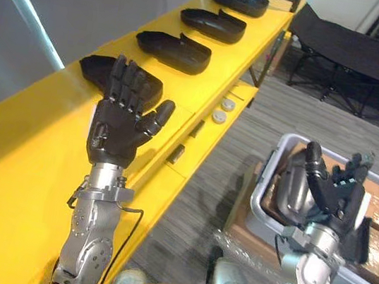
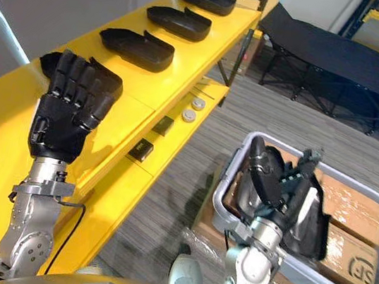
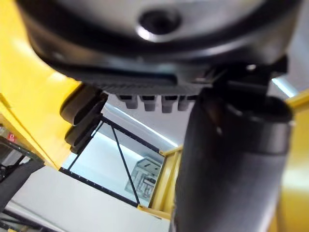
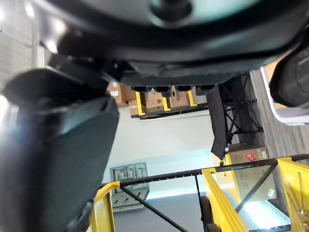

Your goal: Walk over and take three plastic housings, then place them on the shelf

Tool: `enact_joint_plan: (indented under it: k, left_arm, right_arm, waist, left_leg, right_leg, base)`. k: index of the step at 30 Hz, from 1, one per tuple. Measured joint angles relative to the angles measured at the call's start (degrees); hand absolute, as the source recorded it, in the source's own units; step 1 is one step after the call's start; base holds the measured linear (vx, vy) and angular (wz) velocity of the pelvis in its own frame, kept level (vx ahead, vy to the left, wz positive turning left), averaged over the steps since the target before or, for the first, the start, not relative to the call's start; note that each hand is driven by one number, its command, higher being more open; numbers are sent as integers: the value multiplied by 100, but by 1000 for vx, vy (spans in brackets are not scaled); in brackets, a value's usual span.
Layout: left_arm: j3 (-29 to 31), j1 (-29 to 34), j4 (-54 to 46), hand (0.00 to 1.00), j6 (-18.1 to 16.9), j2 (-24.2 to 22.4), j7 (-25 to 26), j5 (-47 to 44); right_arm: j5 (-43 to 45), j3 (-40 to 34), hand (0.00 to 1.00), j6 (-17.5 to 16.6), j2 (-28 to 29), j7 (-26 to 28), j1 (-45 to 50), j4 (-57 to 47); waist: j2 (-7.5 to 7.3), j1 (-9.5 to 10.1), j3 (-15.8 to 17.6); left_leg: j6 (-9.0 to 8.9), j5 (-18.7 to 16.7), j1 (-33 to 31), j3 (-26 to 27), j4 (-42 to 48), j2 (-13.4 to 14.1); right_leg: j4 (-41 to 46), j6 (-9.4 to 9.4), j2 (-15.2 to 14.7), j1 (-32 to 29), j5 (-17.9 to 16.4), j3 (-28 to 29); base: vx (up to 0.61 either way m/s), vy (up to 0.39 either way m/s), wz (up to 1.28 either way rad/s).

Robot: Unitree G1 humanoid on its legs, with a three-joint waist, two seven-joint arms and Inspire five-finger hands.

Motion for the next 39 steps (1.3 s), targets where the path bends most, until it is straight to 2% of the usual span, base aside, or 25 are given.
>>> enact_joint_plan:
  k: [1, 2, 3, 4, 6, 7, 8, 9, 11, 12, 13, 15, 16, 17, 19, 22, 24, 26, 28, 30, 31, 33, 36, 38, 39]
  left_arm:
    - [143, 71, 21, 100, 3, -8, -20, -34]
    - [201, 123, 46, 100, 5, -6, -62, -55]
    - [253, 200, 147, 100, 9, -4, -135, -201]
    - [236, 231, 319, 100, 32, -22, -215, -253]
    - [0, 361, 508, 100, 178, -141, -342, -518]
    - [-122, 373, 546, 100, 234, -135, -376, -688]
    - [-335, 360, 655, 100, 319, -125, -467, -939]
    - [-459, 346, 778, 100, 391, -129, -501, -1116]
    - [-735, 308, 1244, 100, 406, -210, -474, -1347]
    - [-929, 235, 1546, 100, 406, -260, -397, -1349]
    - [-1024, 218, 1678, 100, 407, -285, -375, -1351]
    - [-1308, 232, 2055, 100, 412, -263, -378, -1335]
    - [-1381, 287, 2160, 100, 414, -288, -379, -1336]
    - [-1440, 364, 2174, 100, 414, -323, -399, -1340]
    - [-1494, 374, 2172, 100, 382, -327, -576, -1339]
    - [-1289, 348, 2155, 100, 265, -324, -677, -1349]
    - [-1104, 340, 2141, 100, 273, -315, -768, -1337]
    - [-1021, 246, 2126, 100, 291, -236, -773, -1270]
    - [-980, 63, 2128, 100, 319, 21, -689, -694]
    - [-969, -66, 2135, 100, 408, 159, -481, -107]
    - [-932, -105, 2177, 100, 423, 204, -421, -14]
    - [-829, -198, 2457, 100, 536, 297, -208, 73]
    - [-590, -381, 3127, 100, 539, 345, 74, 568]
    - [-476, -517, 3553, 100, 564, 369, 151, 758]
    - [-451, -573, 3868, 100, 567, 369, 168, 923]
  right_arm:
    - [-4, 194, 100, 1, -57, -146, -157, 291]
    - [-7, 291, 100, 7, -56, -208, -207, 432]
    - [-85, 487, 100, 23, -45, -336, -247, 661]
    - [-223, 625, 100, 66, -63, -405, -300, 851]
    - [-405, 714, 100, 246, -145, -534, -338, 978]
    - [-507, 712, 100, 314, -148, -588, -320, 979]
    - [-719, 710, 100, 427, -154, -619, -276, 967]
    - [-853, 699, 100, 488, -167, -581, -250, 960]
    - [-876, 624, 100, 534, -377, -353, -189, 933]
    - [-873, 469, 100, 556, -495, -203, -62, 847]
    - [-872, 386, 100, 556, -533, -127, 29, 800]
    - [-872, 47, 100, 555, -592, 49, 360, 558]
    - [-866, -87, 100, 555, -684, 93, 455, 447]
    - [-823, -200, 100, 554, -831, 130, 491, 317]
    - [-581, -479, 100, 490, -1074, 184, 455, 36]
    - [-513, -650, 100, 427, -1234, 141, 362, 19]
    - [-426, -657, 100, 431, -1221, 149, 292, 87]
    - [-328, -730, 100, 442, -1217, 163, 173, 355]
    - [164, -1101, 100, 451, -1157, 129, -256, 1336]
    - [407, -1394, 100, 564, -1119, 15, -651, 2176]
    - [498, -1490, 100, 609, -1128, 2, -774, 2416]
    - [594, -1701, 100, 685, -1201, -118, -1056, 3168]
    - [1059, -1753, 100, 811, -1487, -199, -1610, 3739]
    - [1162, -1765, 100, 907, -1901, -212, -2055, 4100]
    - [1165, -1761, 100, 923, -2349, -213, -2406, 4485]
  waist:
    - [-33, 120, -13]
    - [-52, 196, -23]
    - [-123, 333, -61]
    - [-121, 382, -85]
    - [97, 398, -138]
    - [126, 387, -131]
    - [86, 355, -106]
    - [31, 321, -90]
    - [37, 117, -56]
    - [33, -78, 5]
    - [3, -147, 29]
    - [-121, -263, 126]
    - [-127, -241, 156]
    - [-112, -243, 184]
    - [-9, -245, 238]
    - [65, -196, 237]
    - [118, -175, 212]
    - [24, -172, 275]
    - [-133, -102, 371]
    - [-285, -40, 477]
    - [-292, -11, 518]
    - [-260, 77, 728]
    - [-228, 117, 1032]
    - [-208, 216, 1265]
    - [-154, 276, 1394]
  left_leg:
    - [-125, 94, -76, 54, -7, 165]
    - [-189, 147, -92, 87, -26, 241]
    - [-351, 276, -104, 128, -93, 345]
    - [-504, 458, -135, 92, -228, 440]
    - [-607, 830, -57, 137, -712, 652]
    - [-648, 934, -13, 185, -813, 715]
    - [-732, 1000, 63, 314, -810, 827]
    - [-745, 999, 109, 411, -732, 913]
    - [-702, 1029, 26, 496, -496, 1193]
    - [-554, 1129, -177, 318, -264, 1337]
    - [-424, 1217, -298, 197, -144, 1373]
    - [142, 1606, -654, 0, 352, 1452]
    - [203, 1642, -715, -52, 498, 1435]
    - [77, 1494, -756, -142, 569, 1286]
    - [133, 955, -772, -242, 574, 753]
    - [144, 566, -578, -546, 87, 376]
    - [38, 503, -335, -486, -308, 278]
    - [-114, 403, -374, -423, -319, 183]
    - [-295, 196, -523, -444, -254, 54]
    - [-229, 98, -769, -472, -29, -77]
    - [-214, 48, -886, -492, 104, -88]
    - [-146, -176, -1330, -671, 646, -86]
    - [-102, -270, -1759, -826, 1012, -77]
    - [-79, -290, -1948, -873, 1185, -73]
    - [-56, -321, -2109, -945, 1321, -69]
  right_leg:
    - [218, -55, -296, 152, -35, -177]
    - [274, -59, -441, 232, -35, -222]
    - [220, -1, -661, 386, 2, -240]
    - [144, 179, -511, 380, -84, -324]
    - [116, 206, -182, 238, -106, -339]
    - [78, 296, -80, 232, -166, -339]
    - [6, 598, 39, 258, -369, -350]
    - [-88, 742, 110, 296, -533, -406]
    - [-353, 603, 383, 332, -657, -503]
    - [-403, 548, 509, 311, -652, -544]
    - [-441, 507, 542, 308, -644, -578]
    - [-691, 339, 633, 341, -578, -536]
    - [-905, 256, 653, 380, -487, -400]
    - [-1137, 217, 677, 391, -345, -304]
    - [-1403, 134, 687, 323, -97, -29]
    - [-1581, 257, 763, 233, 181, 300]
    - [-1658, 353, 790, 160, 319, 388]
    - [-1802, 453, 723, 127, 479, 442]
    - [-2103, 586, 588, 131, 751, 440]
    - [-2394, 658, 435, 143, 982, 414]
    - [-2489, 639, 408, 137, 1058, 405]
    - [-2733, 665, 356, 132, 1224, 264]
    - [-2824, 693, 344, -10, 1371, 158]
    - [-2859, 715, 346, -108, 1464, 148]
    - [-2856, 742, 350, -172, 1493, 111]
  base:
    - [-32, -261, -37]
    - [-26, -334, -41]
    - [-10, -393, -26]
    - [-16, -392, -24]
    - [-2, -304, -27]
    - [4, -309, -47]
    - [-22, -305, -59]
    - [-70, -410, -85]
    - [-88, -313, -54]
    - [-75, -169, -1]
    - [-111, -199, 6]
    - [-114, -192, -15]
    - [-78, -97, -54]
    - [-43, -5, -78]
    - [-25, 37, -68]
    - [10, 66, -50]
    - [10, 124, -43]
    - [-47, 188, -18]
    - [-90, 225, 3]
    - [-132, 200, 8]
    - [-180, 212, 10]
    - [-144, 133, 19]
    - [-115, 53, 18]
    - [-99, 9, 8]
    - [-104, 7, 10]
